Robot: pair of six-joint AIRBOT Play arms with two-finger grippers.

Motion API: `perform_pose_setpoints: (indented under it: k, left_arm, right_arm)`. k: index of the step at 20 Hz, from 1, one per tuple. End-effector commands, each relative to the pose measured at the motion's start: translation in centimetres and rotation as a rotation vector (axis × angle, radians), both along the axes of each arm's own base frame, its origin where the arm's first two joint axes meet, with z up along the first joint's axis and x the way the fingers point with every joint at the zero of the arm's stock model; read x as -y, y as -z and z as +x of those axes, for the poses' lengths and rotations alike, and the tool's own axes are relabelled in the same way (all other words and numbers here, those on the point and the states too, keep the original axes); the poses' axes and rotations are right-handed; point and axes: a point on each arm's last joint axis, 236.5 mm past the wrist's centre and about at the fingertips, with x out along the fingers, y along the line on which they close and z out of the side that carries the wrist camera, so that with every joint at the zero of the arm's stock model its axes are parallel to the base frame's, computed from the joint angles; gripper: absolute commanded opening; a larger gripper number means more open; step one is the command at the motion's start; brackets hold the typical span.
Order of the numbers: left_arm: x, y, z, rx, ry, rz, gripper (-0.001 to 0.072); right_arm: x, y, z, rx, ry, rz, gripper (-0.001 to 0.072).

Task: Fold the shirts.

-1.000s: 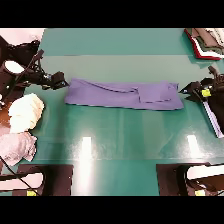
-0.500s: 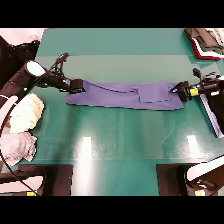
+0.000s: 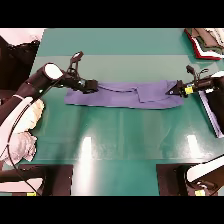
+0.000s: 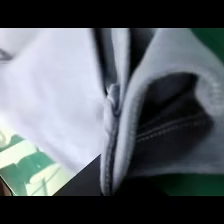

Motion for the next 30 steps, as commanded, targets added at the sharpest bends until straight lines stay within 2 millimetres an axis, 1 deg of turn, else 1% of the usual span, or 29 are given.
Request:
perform_pose_setpoints:
  k: [1,3,6,8,10,11,14,16,19,21,22,23,24,25,26,28,29,30]
  left_arm:
    - [3.4,0.7,1.1,0.005,0.040,-0.008,0.0024]
    - [5.6,1.5,2.2,0.006,0.073,-0.010,0.0024]
    - [8.9,2.9,3.7,-0.003,0.103,-0.020,0.0024]
    - [10.4,4.0,4.8,-0.003,0.113,-0.025,0.0024]
    - [11.1,5.2,5.7,-0.035,0.096,-0.036,0.0024]
    - [11.3,5.8,5.9,-0.049,0.097,-0.034,0.0023]
    - [11.4,7.9,5.8,-0.088,0.099,-0.020,0.0024]
    - [11.3,8.5,5.7,-0.096,0.102,-0.011,0.0024]
    - [11.2,8.5,5.8,-0.089,0.107,-0.010,0.0024]
    - [11.3,8.4,5.7,-0.088,0.113,-0.009,0.0024]
    - [11.1,8.0,5.8,-0.080,0.134,-0.004,0.0024]
    - [10.4,7.3,5.9,-0.076,0.148,0.009,0.0024]
    - [9.3,6.6,6.2,-0.069,0.160,0.040,0.0024]
    - [7.4,5.6,6.6,-0.057,0.176,0.095,0.0024]
    - [5.0,4.6,7.1,-0.043,0.181,0.166,0.0023]
    - [-0.3,1.8,8.4,-0.009,0.155,0.293,0.0024]
    - [-2.8,-0.3,8.9,0.018,0.124,0.329,0.0024]
    - [-4.9,-2.2,9.2,0.042,0.093,0.345,0.0024]
  right_arm:
    - [-2.0,-6.5,1.6,0.149,0.021,0.073,0.0017]
    - [-4.2,-11.6,2.0,0.222,-0.004,0.123,0.0016]
    - [-8.3,-18.3,2.3,0.357,-0.100,0.095,0.0015]
    - [-11.5,-21.7,2.1,0.424,-0.172,0.091,0.0015]
    - [-14.6,-24.0,1.7,0.469,-0.237,0.098,0.0015]
    - [-16.2,-24.7,1.5,0.483,-0.269,0.099,0.0015]
    - [-20.3,-25.6,1.0,0.504,-0.343,0.102,0.0015]
    - [-22.6,-25.5,0.8,0.506,-0.380,0.101,0.0015]
    - [-24.8,-24.2,0.2,0.478,-0.402,0.117,0.0015]
    - [-25.6,-23.2,-0.3,0.451,-0.417,0.122,0.0015]
    - [-25.9,-23.2,-0.4,0.457,-0.421,0.121,0.0015]
    - [-26.1,-23.2,-0.1,0.471,-0.416,0.115,0.0015]
    - [-26.2,-23.2,0.2,0.488,-0.411,0.097,0.0015]
    - [-26.3,-23.1,0.5,0.501,-0.407,0.073,0.0015]
    - [-26.7,-23.1,0.5,0.508,-0.408,0.071,0.0015]
    - [-27.4,-23.0,0.7,0.526,-0.405,0.052,0.0015]
    - [-27.8,-22.8,0.9,0.540,-0.403,0.039,0.0015]
    - [-28.4,-22.8,1.0,0.553,-0.400,0.030,0.0015]
